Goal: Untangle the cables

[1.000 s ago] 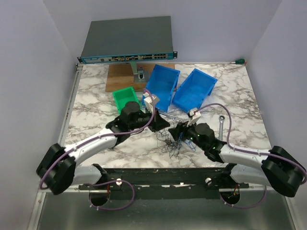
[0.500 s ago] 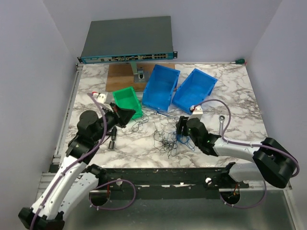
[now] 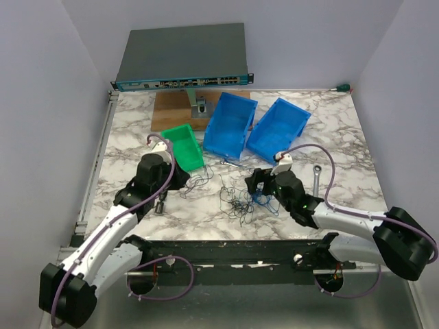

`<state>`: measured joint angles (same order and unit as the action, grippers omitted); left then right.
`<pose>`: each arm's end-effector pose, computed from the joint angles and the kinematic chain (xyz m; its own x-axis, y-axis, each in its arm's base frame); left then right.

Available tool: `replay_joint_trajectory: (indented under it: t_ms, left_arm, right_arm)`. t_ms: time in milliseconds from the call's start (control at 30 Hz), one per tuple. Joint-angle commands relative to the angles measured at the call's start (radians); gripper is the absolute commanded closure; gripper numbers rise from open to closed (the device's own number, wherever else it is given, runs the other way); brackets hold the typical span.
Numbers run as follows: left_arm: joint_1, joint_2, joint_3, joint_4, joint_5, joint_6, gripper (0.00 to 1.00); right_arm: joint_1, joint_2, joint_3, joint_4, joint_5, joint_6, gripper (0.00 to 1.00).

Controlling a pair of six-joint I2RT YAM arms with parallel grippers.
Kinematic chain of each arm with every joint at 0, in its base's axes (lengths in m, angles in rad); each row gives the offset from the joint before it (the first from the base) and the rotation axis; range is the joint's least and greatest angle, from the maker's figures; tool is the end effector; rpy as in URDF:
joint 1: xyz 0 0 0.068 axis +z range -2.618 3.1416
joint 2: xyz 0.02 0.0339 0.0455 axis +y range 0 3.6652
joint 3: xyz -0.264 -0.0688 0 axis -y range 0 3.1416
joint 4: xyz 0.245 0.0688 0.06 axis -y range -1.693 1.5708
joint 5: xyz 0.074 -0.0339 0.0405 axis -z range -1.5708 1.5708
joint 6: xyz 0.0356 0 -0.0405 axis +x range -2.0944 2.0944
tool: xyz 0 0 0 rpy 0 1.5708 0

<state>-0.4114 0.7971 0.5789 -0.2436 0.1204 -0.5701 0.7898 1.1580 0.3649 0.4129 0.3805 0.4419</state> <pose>0.1684 -0.0781 0.2592 -0.6113 -0.3179 -0.7248 0.1968 0.8260 -0.5282 0.1700 0.1527 0.1831 -0.4143 0.1460 -0.8983 -0.2649 0.9250 0.2725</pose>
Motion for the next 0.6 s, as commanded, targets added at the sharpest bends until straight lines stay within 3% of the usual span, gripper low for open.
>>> replay_joint_trajectory:
  t_ms: [0,200,567]
  left_arm:
    - [0.001,0.095,-0.007,0.051,0.000,-0.001,1.00]
    - [-0.048,0.306,0.099,-0.022,-0.057,0.070,0.95]
    - [-0.102,0.619,0.256,-0.071,-0.112,0.120,0.83]
  right_arm:
    - [-0.001,0.085,0.039,0.050,-0.188,-0.047,0.00]
    - [0.005,0.227,0.139,-0.085,-0.181,-0.027,0.00]
    - [0.005,0.188,0.115,-0.075,-0.150,-0.017,0.00]
